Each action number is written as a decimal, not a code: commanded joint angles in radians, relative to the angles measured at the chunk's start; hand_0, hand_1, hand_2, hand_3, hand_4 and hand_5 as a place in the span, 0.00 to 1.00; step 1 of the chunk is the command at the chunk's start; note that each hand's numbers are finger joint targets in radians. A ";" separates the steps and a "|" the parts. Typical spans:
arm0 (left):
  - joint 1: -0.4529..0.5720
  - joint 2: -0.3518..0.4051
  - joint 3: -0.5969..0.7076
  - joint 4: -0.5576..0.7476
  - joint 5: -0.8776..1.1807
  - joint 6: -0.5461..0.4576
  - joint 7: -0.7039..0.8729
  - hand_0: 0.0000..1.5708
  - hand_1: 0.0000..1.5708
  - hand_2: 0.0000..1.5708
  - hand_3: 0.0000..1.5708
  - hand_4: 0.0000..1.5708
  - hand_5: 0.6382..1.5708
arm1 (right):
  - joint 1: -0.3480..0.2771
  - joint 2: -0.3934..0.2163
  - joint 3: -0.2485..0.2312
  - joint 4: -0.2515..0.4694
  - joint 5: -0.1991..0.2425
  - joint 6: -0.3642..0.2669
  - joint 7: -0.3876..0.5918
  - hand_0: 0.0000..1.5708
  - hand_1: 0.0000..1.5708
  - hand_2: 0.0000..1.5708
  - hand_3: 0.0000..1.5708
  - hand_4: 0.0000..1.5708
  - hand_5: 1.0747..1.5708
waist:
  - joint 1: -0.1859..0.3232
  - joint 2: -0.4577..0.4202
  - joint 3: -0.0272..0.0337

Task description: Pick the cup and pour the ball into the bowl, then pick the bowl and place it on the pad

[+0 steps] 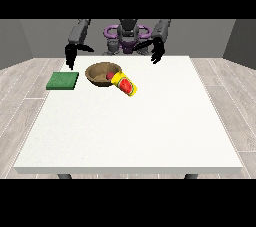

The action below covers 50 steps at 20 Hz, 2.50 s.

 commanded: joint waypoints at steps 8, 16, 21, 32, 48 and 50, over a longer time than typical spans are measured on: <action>0.095 0.074 0.100 -0.065 0.181 -0.224 -0.220 0.00 0.00 0.00 0.00 0.00 0.99 | -0.118 0.062 -0.004 0.185 0.021 -0.135 -0.101 0.00 0.00 0.00 0.00 0.18 0.99 | 0.050 0.057 0.0097; 0.148 0.128 0.125 -0.153 0.193 -0.292 -0.205 0.00 0.00 0.00 0.00 0.00 0.99 | -0.146 0.063 -0.005 0.364 0.021 -0.126 -0.245 0.00 0.00 0.00 0.00 0.13 0.98 | 0.073 0.055 0.0099; 0.115 0.142 0.158 -0.172 0.209 -0.316 -0.121 0.00 0.00 0.00 0.00 0.00 0.99 | -0.180 0.043 0.004 0.460 0.020 -0.108 -0.259 0.00 0.00 0.00 0.00 0.09 0.99 | 0.040 0.053 0.0097; 0.120 0.119 0.100 -0.250 0.208 -0.352 -0.162 0.00 0.00 0.00 0.00 0.36 0.98 | -0.085 -0.052 0.039 0.538 0.200 -0.483 -0.174 1.00 1.00 1.00 1.00 0.59 0.93 | 0.170 0.122 0.0036; 0.270 0.158 0.239 0.018 0.264 -0.350 -0.192 0.00 0.00 0.00 0.00 0.64 0.82 | -0.284 -0.067 0.260 0.315 0.365 -0.509 0.562 1.00 1.00 1.00 0.57 0.51 0.99 | -0.057 -0.261 0.0076; 0.258 0.180 0.257 0.003 0.262 -0.338 -0.181 0.00 0.00 0.00 0.00 0.64 0.82 | -0.259 -0.133 0.221 0.288 0.326 -0.432 0.549 1.00 1.00 1.00 0.47 0.51 0.99 | -0.076 -0.236 0.0087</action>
